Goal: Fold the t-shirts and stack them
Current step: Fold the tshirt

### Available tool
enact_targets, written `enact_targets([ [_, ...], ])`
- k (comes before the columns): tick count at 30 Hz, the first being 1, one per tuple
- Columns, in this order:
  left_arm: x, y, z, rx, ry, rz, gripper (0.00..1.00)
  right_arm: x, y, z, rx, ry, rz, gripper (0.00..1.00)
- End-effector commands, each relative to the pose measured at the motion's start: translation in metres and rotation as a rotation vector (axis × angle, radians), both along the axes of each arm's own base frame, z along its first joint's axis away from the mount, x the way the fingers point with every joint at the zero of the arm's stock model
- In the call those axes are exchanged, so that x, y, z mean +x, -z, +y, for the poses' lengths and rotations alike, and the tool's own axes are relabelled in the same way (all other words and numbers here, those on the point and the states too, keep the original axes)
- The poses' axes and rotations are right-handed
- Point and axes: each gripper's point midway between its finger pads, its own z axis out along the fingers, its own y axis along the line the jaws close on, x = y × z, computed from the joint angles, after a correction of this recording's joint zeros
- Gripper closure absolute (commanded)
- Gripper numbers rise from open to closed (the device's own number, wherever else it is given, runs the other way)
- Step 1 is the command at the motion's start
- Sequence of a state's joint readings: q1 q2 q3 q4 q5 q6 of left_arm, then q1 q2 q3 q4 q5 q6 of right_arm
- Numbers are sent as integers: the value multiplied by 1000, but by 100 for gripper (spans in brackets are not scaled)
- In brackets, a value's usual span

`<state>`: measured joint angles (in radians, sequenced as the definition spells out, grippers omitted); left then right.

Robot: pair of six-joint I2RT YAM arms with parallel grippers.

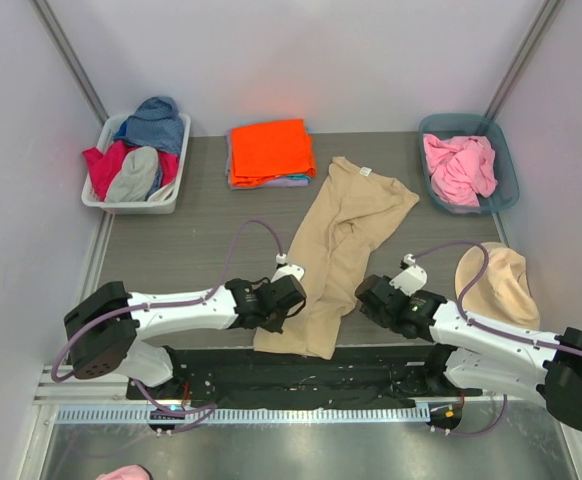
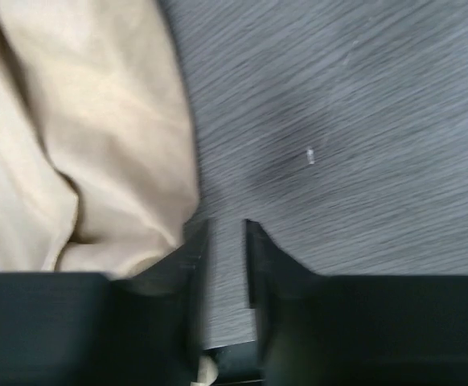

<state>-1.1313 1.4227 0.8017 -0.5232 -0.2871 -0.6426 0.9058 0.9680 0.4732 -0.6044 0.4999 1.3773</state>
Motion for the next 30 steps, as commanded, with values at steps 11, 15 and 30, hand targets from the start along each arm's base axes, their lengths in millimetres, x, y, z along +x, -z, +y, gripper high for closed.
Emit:
enact_targets([
  [11, -6, 10, -2, 26, 18, 45, 100, -7, -19, 55, 204, -169, -119, 45],
  [15, -8, 12, -2, 23, 17, 52, 100, -25, -16, 74, 270, -236, -129, 45],
  [30, -8, 14, -4, 20, 15, 59, 100, -68, 15, 98, 341, -308, -114, 60],
])
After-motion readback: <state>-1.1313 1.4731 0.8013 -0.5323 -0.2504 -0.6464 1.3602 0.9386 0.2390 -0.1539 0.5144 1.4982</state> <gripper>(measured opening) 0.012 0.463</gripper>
